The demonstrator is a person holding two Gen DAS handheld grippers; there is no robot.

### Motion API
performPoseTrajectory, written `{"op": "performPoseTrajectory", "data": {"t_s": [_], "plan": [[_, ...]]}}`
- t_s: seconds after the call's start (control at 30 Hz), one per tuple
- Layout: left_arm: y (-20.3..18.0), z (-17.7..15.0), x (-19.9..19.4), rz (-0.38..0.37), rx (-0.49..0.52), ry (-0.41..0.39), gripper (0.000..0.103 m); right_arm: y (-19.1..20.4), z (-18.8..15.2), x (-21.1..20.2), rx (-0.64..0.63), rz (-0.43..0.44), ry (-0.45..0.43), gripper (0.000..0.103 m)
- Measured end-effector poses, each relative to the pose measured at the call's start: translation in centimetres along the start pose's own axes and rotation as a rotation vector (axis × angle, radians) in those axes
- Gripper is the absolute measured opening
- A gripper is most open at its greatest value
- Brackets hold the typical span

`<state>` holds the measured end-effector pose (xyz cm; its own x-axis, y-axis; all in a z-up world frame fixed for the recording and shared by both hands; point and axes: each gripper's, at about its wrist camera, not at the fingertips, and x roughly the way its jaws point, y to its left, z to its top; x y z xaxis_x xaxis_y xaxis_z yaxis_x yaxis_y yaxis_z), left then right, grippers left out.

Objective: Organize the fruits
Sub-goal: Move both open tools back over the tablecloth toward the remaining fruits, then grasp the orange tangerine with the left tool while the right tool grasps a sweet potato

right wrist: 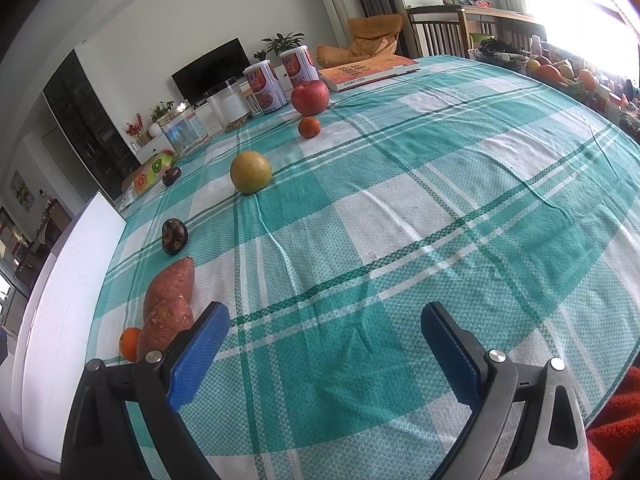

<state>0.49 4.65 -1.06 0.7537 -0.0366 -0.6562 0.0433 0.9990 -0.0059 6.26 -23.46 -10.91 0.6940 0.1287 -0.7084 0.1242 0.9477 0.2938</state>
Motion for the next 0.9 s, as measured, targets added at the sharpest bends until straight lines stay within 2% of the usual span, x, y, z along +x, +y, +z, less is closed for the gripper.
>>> {"op": "performPoseTrajectory", "data": {"t_s": [0.67, 0.9], "plan": [[1.1, -0.2, 1.2, -0.037, -0.049, 0.063, 0.099, 0.0, 0.0, 0.0, 0.0, 0.0, -0.001, 0.096], [2.8, 0.5, 2.5, -0.091, -0.126, 0.131, 0.099, -0.4, 0.1, -0.2, 0.024, 0.007, -0.004, 0.096]]}}
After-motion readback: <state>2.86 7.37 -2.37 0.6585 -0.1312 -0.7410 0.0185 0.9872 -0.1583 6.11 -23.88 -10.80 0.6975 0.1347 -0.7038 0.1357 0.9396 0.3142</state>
